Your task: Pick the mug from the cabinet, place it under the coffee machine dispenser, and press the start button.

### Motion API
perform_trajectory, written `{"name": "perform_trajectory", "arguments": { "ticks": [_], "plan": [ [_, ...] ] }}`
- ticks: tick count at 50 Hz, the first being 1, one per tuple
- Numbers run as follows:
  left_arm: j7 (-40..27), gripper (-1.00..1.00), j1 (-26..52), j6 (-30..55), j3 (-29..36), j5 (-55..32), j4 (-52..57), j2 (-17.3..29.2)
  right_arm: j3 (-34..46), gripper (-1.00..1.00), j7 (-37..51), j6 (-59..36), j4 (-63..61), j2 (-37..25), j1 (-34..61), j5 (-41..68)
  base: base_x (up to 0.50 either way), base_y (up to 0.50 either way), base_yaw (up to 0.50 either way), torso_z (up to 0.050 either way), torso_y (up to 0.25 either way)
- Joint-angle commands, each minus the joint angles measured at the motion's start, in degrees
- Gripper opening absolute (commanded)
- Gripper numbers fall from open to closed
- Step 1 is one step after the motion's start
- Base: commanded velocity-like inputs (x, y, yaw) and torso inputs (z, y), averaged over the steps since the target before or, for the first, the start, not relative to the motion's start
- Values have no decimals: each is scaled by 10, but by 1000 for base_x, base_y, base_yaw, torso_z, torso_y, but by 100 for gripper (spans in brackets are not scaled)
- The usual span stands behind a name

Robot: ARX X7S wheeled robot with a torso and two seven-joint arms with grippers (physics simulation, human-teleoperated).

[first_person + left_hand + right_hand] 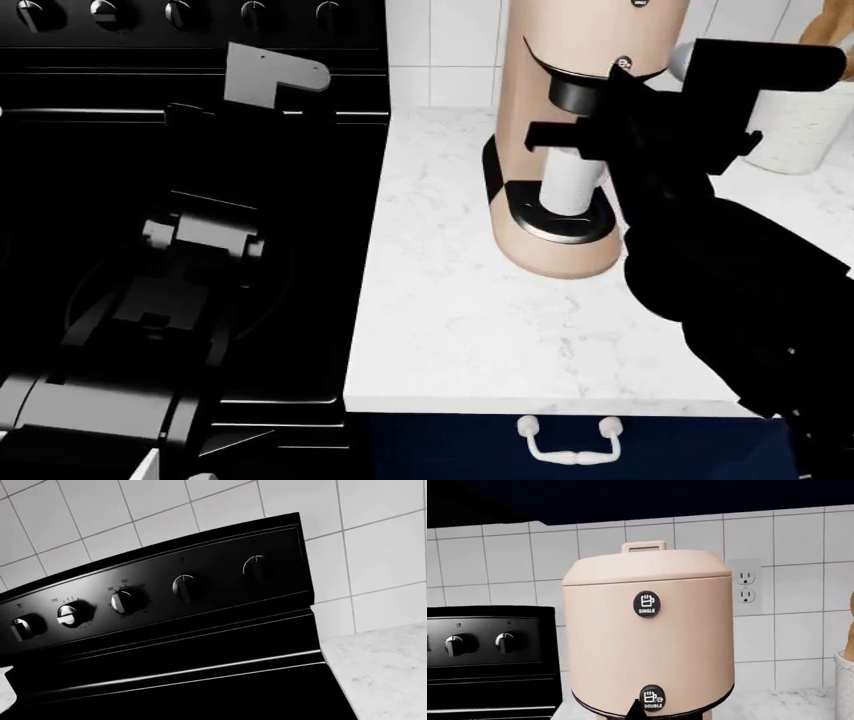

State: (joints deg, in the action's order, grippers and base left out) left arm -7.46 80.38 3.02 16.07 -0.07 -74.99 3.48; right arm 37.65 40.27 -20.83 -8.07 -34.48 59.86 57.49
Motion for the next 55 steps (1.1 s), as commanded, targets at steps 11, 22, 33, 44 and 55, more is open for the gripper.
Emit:
{"name": "perform_trajectory", "arguments": {
  "ticks": [11, 22, 33, 44, 55],
  "plan": [
    [0, 100, 0, 0, -1, 0, 0, 0, -37, -100, 67, 2, -168, -85, -54, 51, 0, 0, 0, 0, 0],
    [-2, 100, 0, -2, -5, -1, 0, 1, -57, 100, 85, 32, -244, -124, -110, 64, 0, 0, 0, 0, 0],
    [20, 100, 34, -48, -104, -47, 0, 4, -82, 100, 81, 87, -296, -155, -172, 53, 0, 0, 0, 0, 0],
    [12, 100, -250, 381, -129, -119, 701, 68, -91, 100, 116, 87, -341, -172, -186, 66, 0, 0, 0, 0, 0],
    [-13, 100, -393, 506, -192, -178, 1189, 91, -130, 100, 135, 143, -410, -217, -245, 44, 0, 0, 0, 0, 0]
  ]
}}
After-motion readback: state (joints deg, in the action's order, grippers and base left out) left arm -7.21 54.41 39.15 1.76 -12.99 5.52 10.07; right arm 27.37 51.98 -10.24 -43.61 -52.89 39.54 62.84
